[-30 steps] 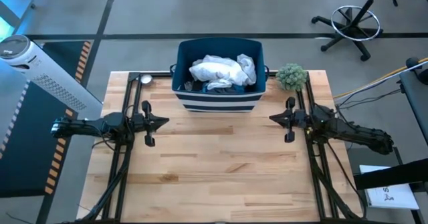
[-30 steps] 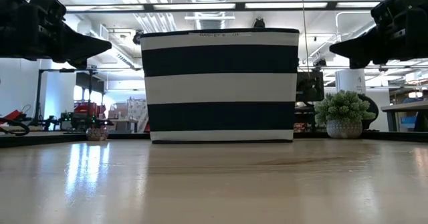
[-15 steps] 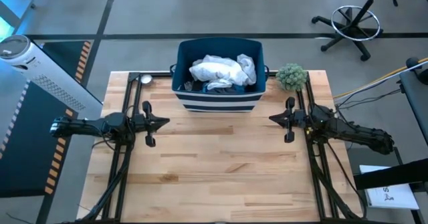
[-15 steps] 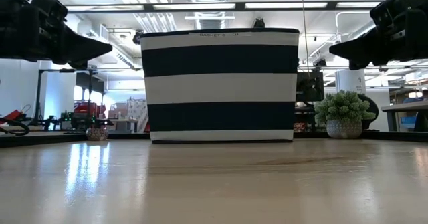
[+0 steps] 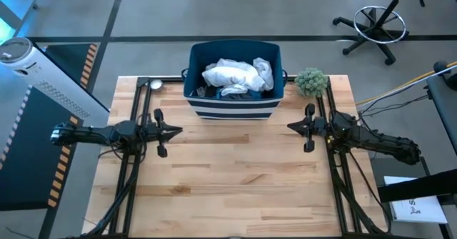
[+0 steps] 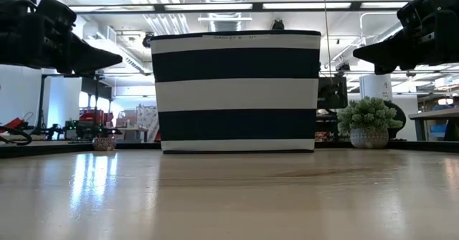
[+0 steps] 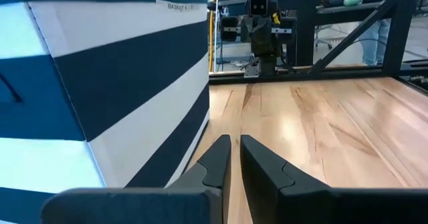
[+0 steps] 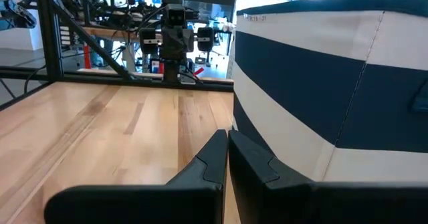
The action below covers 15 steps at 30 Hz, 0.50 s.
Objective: Sort clothes
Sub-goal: Return to Home Position
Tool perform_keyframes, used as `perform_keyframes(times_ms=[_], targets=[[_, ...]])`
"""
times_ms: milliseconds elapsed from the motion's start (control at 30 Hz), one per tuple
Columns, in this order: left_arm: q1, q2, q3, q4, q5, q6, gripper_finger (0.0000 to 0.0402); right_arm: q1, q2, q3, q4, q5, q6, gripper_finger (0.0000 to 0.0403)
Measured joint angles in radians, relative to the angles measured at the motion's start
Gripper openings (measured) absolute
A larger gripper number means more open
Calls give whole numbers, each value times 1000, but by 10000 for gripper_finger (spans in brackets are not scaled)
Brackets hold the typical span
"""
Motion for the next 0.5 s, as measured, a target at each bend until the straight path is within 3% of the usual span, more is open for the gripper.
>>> perform_keyframes(times_ms=[500], targets=[[0,82,0,-2,0,0,25,0,0,0,0,0,0,0]])
